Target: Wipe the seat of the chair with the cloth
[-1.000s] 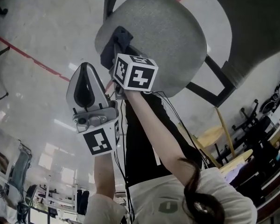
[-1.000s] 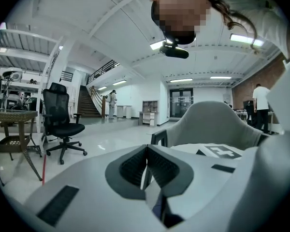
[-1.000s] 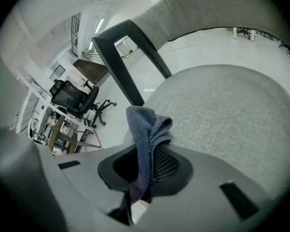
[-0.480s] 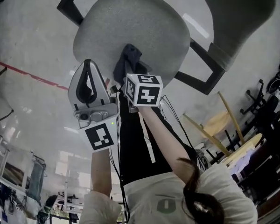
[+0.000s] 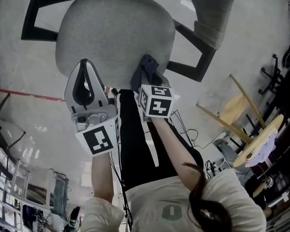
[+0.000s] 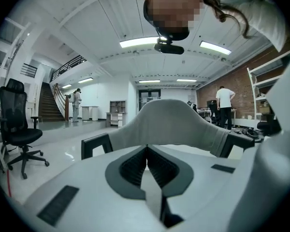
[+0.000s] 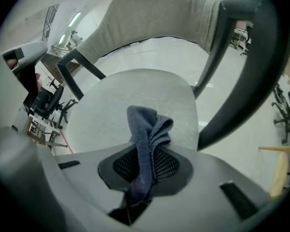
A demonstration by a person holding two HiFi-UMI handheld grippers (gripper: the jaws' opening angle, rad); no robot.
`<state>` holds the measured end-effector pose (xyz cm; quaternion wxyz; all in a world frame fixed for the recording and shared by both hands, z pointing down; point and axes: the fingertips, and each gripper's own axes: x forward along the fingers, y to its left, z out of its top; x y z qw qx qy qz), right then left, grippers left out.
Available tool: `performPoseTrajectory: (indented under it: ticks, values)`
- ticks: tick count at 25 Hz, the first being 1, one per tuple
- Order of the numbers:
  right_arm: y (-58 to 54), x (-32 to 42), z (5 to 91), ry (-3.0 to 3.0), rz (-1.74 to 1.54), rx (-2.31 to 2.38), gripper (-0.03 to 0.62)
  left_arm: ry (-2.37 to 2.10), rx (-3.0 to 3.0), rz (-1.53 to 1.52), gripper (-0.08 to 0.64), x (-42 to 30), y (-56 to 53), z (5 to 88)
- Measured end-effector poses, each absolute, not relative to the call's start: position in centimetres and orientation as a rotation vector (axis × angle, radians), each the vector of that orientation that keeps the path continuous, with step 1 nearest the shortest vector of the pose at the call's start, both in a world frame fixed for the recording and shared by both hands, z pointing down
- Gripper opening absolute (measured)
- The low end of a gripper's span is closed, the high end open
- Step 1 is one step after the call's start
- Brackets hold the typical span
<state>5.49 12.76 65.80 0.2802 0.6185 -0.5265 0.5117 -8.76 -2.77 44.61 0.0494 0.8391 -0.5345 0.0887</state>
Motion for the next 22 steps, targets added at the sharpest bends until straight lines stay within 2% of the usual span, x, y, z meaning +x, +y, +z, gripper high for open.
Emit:
performPoseTrajectory:
  ticks: [15,22]
  values:
    - [17.9,11.7,67.5,-1.226,1.402,1.746,0.058,-1.437,2.682,0.255,0.015,-0.9,-2.0,44.2]
    - [16.8,11.7,65.5,-1.247,1.384,1.789,0.057,-1.519,2.646,0.272,0.015,-1.5,-2.8,43.0]
